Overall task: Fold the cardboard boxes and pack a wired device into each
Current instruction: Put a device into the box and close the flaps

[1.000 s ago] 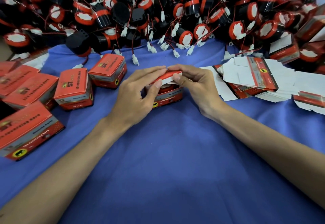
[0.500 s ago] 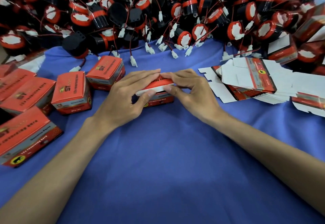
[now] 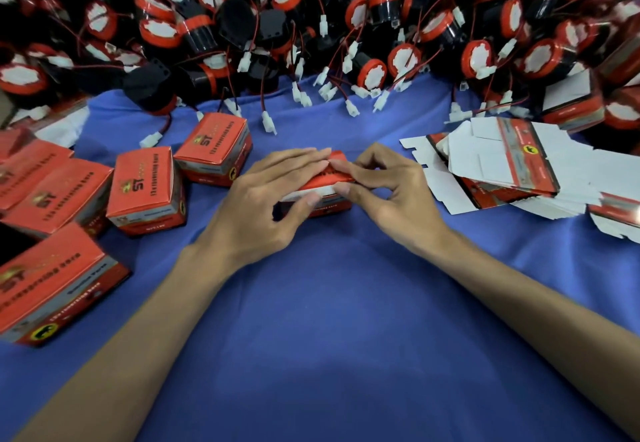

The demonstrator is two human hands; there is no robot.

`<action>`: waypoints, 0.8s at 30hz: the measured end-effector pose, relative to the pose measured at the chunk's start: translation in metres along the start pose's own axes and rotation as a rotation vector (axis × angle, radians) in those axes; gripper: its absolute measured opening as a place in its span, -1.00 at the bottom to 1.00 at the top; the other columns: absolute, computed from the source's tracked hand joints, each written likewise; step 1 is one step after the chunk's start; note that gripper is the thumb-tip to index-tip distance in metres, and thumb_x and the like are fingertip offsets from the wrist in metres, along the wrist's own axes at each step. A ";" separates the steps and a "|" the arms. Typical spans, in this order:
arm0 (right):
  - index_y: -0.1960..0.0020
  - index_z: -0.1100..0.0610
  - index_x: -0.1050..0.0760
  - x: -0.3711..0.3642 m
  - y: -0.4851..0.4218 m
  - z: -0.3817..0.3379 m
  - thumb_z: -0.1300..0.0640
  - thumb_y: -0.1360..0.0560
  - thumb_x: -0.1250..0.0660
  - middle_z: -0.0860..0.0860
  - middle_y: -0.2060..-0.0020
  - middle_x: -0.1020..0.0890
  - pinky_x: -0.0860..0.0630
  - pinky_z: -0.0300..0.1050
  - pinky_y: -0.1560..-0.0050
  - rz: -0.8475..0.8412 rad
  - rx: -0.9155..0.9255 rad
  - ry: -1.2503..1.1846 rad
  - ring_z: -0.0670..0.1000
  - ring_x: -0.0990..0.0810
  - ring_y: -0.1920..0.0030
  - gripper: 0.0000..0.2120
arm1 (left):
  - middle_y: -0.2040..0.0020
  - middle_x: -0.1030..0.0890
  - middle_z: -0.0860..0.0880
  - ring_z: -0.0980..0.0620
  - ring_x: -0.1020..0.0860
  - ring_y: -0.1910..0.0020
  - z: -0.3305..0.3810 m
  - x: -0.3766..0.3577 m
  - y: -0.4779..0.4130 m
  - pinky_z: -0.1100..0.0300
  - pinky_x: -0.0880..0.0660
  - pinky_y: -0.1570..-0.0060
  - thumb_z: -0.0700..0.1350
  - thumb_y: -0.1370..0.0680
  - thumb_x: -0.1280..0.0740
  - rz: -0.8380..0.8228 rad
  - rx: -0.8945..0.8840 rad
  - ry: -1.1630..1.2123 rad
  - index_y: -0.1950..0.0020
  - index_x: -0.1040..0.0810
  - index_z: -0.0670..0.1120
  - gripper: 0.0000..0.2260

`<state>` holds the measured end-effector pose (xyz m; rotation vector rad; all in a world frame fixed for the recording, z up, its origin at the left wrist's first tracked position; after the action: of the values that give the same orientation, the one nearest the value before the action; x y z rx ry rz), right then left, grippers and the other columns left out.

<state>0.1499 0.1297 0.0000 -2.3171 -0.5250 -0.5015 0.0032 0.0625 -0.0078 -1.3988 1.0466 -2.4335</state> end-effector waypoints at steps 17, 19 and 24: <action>-0.08 0.30 -0.63 -0.001 0.003 -0.004 0.21 -0.45 -0.43 0.16 0.35 -0.55 -0.55 -0.06 0.34 0.004 0.287 0.279 0.12 -0.52 0.41 -0.76 | -0.29 -0.53 -0.20 -0.14 -0.51 -0.30 0.000 -0.001 -0.001 -0.15 -0.49 -0.23 -0.19 -0.56 -0.33 0.034 -0.008 -0.039 -0.24 -0.57 -0.28 -0.71; -0.09 0.30 -0.62 0.000 0.003 -0.003 0.17 -0.48 -0.39 0.16 0.35 -0.55 -0.55 -0.01 0.36 0.003 0.333 0.283 0.13 -0.52 0.42 -0.75 | -0.29 -0.53 -0.20 -0.15 -0.51 -0.30 0.001 -0.001 0.000 -0.17 -0.48 -0.23 -0.20 -0.56 -0.32 0.024 -0.016 -0.056 -0.25 -0.56 -0.28 -0.71; -0.08 0.33 -0.62 -0.001 0.002 -0.003 0.11 -0.49 -0.36 0.16 0.36 -0.55 -0.50 -0.14 0.30 0.003 0.368 0.284 0.10 -0.49 0.41 -0.69 | -0.35 -0.47 -0.23 -0.20 -0.43 -0.37 -0.003 -0.005 -0.001 -0.24 -0.42 -0.26 -0.21 -0.60 -0.23 -0.080 -0.018 -0.057 -0.33 -0.48 -0.31 -0.67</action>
<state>0.1495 0.1258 0.0000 -1.8600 -0.4338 -0.6602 0.0037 0.0667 -0.0117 -1.5346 1.0219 -2.4291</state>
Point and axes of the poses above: each hand's wrist, its own y-axis away from the middle knuckle, its own x-axis out of the back of the hand, z = x × y, the point moved 5 cm from there along -y, towards the middle knuckle
